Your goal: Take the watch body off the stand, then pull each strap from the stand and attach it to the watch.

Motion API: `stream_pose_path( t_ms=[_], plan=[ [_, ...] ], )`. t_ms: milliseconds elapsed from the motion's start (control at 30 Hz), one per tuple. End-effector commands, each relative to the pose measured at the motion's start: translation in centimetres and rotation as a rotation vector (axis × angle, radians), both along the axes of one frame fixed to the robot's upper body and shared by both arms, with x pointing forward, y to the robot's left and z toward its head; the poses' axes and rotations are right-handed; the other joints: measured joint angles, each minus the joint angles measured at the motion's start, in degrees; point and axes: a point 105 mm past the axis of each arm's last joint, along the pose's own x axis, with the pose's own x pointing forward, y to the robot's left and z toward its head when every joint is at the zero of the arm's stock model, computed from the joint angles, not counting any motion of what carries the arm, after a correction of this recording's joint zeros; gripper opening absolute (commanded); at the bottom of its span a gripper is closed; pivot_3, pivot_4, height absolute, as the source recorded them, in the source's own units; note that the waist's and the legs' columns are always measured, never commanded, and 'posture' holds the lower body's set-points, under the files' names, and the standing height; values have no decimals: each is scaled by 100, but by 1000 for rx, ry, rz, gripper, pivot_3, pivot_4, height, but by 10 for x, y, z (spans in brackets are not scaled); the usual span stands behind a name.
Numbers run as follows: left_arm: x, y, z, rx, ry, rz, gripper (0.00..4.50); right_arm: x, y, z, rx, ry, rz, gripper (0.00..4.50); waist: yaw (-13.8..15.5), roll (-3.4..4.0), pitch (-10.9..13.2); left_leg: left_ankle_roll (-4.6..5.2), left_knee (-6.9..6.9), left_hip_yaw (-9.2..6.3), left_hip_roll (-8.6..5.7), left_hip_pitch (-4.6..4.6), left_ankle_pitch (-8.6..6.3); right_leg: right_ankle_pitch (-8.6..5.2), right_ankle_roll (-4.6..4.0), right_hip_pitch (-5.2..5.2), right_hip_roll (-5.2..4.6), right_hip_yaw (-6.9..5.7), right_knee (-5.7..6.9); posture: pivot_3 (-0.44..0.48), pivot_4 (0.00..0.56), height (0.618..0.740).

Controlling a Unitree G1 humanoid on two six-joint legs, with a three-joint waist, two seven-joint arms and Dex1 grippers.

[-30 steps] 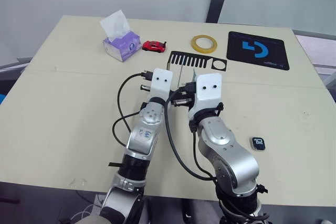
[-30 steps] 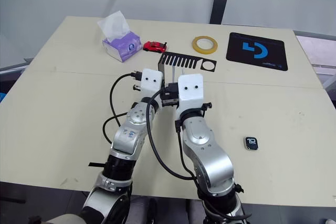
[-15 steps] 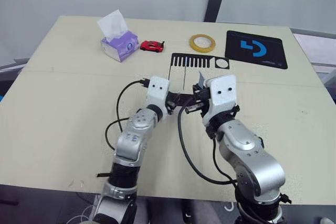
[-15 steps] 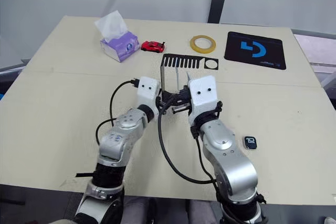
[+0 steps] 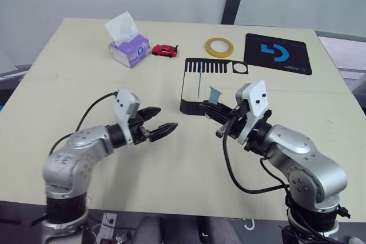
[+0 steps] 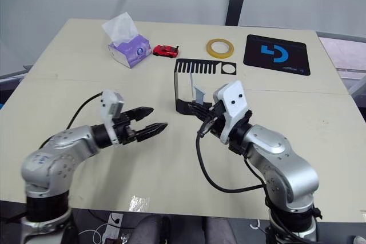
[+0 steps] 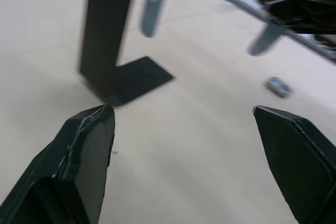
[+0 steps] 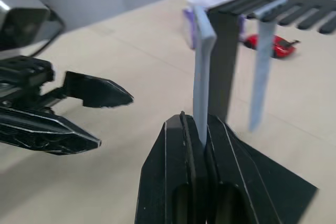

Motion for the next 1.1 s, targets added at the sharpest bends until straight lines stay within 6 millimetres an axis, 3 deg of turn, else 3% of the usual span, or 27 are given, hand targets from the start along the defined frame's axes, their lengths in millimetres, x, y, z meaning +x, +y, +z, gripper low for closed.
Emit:
stream_pose_path(
  t_ms=[33,233,433,933,1033,1100],
  plan=[
    [-26,-9,25,-79,-12,-285,4459,-17,6,14,39,7,232,0,0,0,0,0,0,0,0,0,0,-1,-1,0,-1,0,0,0,150,738],
    [-18,-15,51,-271,49,-342,4459,-21,10,20,120,81,400,0,9,1,0,6,0,-13,-2,0,-3,-1,-1,8,-7,-9,-4,0,150,738],
    [-17,-37,49,-285,50,-351,4459,-21,17,16,119,98,435,0,8,1,1,-6,-1,-11,1,-5,3,0,0,-2,-1,-7,0,0,150,738],
    [-16,-63,55,-300,73,-446,4459,-23,24,3,67,90,466,0,16,1,1,-10,2,-8,-2,-4,6,0,0,-2,2,-3,3,0,150,738],
    [-15,-63,57,-339,74,-448,3780,-22,23,3,72,89,459,0,19,1,1,-10,3,-8,-2,-4,6,0,0,-2,1,-3,3,0,150,738],
    [-17,-64,53,-336,83,-444,3780,-22,23,2,72,91,460,0,17,0,1,-10,3,-9,-1,-4,6,0,0,-2,1,-4,4,0,150,738]
  ],
)
